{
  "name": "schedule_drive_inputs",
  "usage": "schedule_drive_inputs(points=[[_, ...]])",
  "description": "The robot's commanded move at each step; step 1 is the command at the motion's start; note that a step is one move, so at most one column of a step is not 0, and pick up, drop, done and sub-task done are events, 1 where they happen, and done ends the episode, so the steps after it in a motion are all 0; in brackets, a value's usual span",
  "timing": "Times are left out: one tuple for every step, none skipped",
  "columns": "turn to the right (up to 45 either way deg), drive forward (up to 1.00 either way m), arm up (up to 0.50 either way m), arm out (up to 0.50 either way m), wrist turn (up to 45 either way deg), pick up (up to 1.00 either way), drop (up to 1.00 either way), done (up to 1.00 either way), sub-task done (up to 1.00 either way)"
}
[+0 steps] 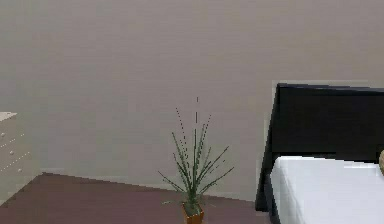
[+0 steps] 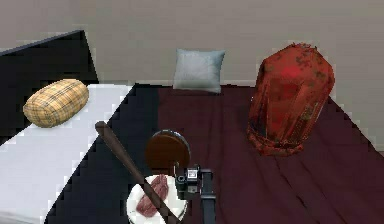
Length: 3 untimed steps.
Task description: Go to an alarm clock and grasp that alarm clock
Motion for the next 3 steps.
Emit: schedule_drive_inputs(points=[[0.0,0.0,0.0,0.0,0.0,1.0,0.0,0.0,0.0],[0.0,0.0,0.1,0.0,0.0,0.0,0.0,0.0,0.0],[0.0,0.0,0.0,0.0,0.0,0.0,0.0,1.0,0.0]])
